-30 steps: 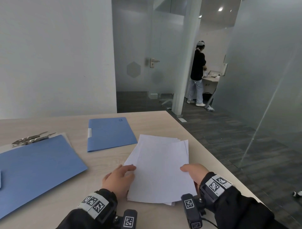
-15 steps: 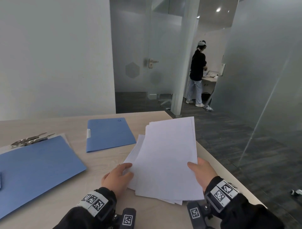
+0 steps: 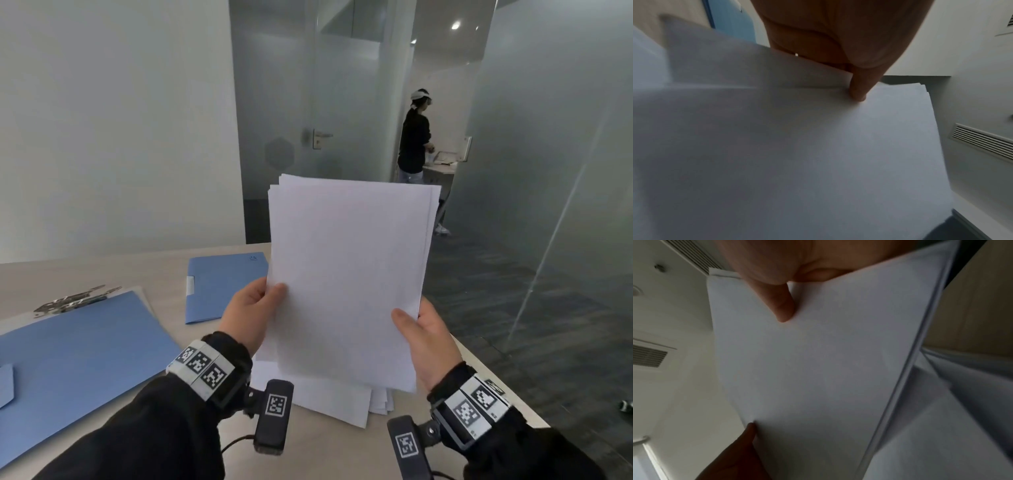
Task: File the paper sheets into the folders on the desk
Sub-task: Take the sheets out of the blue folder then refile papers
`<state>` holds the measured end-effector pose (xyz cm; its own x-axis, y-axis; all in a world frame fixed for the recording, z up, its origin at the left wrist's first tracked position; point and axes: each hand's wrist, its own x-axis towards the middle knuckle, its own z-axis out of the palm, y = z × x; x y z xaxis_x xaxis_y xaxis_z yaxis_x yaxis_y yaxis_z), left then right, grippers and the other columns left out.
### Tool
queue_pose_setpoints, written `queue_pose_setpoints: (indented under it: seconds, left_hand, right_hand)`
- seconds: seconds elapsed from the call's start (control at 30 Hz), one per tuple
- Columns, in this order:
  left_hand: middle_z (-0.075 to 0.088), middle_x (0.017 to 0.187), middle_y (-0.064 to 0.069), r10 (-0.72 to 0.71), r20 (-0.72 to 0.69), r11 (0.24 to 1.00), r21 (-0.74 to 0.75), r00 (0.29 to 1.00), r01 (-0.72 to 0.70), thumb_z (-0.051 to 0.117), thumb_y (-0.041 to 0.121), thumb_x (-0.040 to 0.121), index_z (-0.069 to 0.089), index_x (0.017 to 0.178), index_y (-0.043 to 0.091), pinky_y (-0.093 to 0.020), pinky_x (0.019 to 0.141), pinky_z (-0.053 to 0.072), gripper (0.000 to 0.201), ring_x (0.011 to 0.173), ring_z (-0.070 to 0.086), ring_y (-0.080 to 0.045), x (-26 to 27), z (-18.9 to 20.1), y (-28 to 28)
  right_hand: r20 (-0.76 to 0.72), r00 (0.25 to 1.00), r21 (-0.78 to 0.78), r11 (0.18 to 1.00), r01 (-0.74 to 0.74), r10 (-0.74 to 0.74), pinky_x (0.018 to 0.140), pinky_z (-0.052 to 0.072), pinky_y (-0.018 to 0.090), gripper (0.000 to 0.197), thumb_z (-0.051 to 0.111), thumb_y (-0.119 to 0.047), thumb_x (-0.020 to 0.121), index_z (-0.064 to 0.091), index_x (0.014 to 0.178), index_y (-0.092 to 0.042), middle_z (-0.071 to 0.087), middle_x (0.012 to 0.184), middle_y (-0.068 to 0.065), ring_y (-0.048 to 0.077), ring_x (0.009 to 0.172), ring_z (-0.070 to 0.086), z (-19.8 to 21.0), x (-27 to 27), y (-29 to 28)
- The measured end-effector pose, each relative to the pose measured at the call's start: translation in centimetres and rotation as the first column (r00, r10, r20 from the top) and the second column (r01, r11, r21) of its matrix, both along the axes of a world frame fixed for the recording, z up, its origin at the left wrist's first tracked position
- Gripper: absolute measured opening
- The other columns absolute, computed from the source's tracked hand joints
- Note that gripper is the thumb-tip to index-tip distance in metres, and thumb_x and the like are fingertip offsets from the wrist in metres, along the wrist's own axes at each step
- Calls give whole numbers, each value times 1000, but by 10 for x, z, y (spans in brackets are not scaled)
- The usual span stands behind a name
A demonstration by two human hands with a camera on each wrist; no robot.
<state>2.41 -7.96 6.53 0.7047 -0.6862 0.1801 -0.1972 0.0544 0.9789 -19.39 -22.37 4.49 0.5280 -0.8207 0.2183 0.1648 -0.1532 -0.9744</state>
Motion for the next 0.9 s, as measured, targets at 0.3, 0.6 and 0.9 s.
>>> queue_pose_setpoints:
  seconds: [0.3,0.6,0.9]
  left_hand:
    - [74,108,10,-53,-53,997,-53,997,50,47,30,99,69,108,33,-36,95,50,24,103,67,-11,-27,-38,8]
    - [77,96,8,-76,-45,997,5,996,76,46,24,100,70,100,26,-21,74,50,24,91,71,-11,-36,-43,8]
    - [77,91,-3,36,-301,993,-96,953,-67,49,19,99,70,97,13,-37,80,54,22,81,70,-18,-7,-34,52]
  right_hand:
    - [98,994,197,979,-58,40,73,58,34,41,72,-27,78,65,116,-12,76,107,11,27,96,73,-24,5,6]
    - [-34,999,233,972,16,-8,80,57,45,12,67,-16,89,73,97,-9,77,97,17,32,88,73,-29,6,5]
    - [-212,952,89,975,-205,220,79,54,23,16,58,-15,96,71,103,-21,78,99,-8,9,94,72,-23,30,34]
